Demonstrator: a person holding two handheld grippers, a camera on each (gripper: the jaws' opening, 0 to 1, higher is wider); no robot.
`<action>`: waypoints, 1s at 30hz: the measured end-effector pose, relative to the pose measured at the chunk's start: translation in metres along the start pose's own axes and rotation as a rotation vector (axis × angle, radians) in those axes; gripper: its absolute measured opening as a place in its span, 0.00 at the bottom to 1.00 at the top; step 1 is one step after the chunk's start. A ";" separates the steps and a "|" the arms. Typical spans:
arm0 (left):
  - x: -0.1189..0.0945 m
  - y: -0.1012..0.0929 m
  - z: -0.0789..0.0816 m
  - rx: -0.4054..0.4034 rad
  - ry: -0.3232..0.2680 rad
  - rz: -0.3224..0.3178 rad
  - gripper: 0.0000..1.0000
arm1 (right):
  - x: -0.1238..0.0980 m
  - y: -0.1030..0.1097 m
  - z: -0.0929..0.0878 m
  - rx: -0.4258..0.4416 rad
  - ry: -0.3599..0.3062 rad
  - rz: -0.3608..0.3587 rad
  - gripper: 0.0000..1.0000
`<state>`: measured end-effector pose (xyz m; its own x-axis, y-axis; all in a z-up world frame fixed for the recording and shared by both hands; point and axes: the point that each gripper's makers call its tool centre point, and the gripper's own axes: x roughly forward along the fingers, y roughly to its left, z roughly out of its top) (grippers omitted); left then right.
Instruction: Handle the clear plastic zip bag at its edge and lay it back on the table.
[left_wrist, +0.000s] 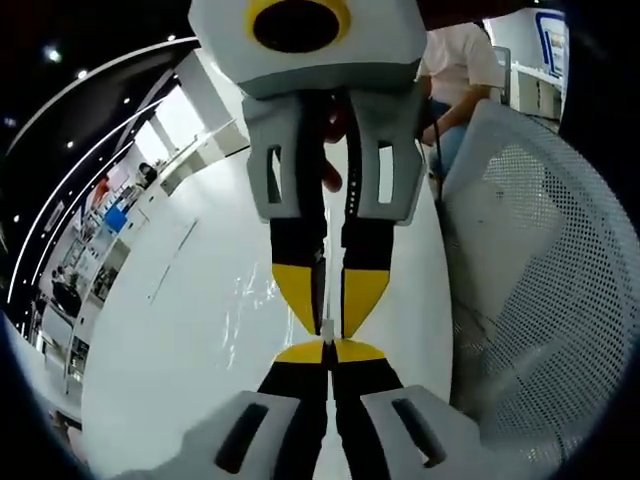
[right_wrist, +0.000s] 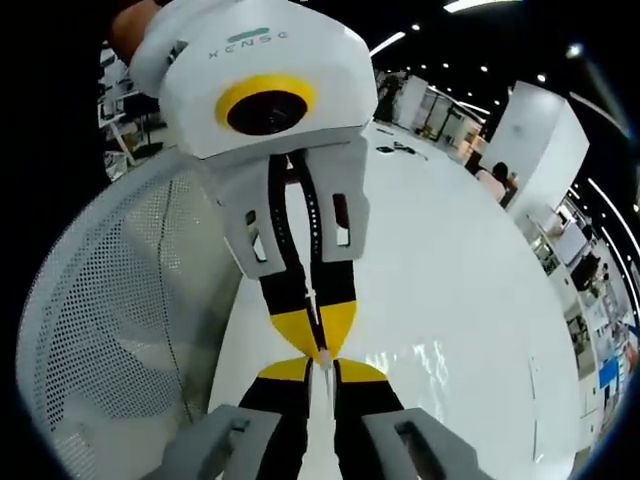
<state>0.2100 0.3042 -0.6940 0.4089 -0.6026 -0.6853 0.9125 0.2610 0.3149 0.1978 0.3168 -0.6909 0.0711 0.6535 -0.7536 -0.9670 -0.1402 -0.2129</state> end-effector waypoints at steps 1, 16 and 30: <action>0.000 -0.001 0.000 0.007 0.002 -0.002 0.00 | 0.000 0.000 0.000 -0.001 -0.001 0.002 0.04; 0.005 -0.007 -0.005 0.030 0.017 -0.038 0.00 | 0.006 0.005 -0.005 0.004 0.026 0.019 0.00; 0.008 -0.004 -0.007 -0.034 0.011 -0.041 0.00 | 0.008 0.003 -0.010 0.101 0.079 0.019 0.00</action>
<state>0.2093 0.3033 -0.7051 0.3710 -0.6052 -0.7043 0.9283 0.2617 0.2642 0.1979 0.3145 -0.7039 0.0673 0.5902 -0.8044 -0.9877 -0.0744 -0.1372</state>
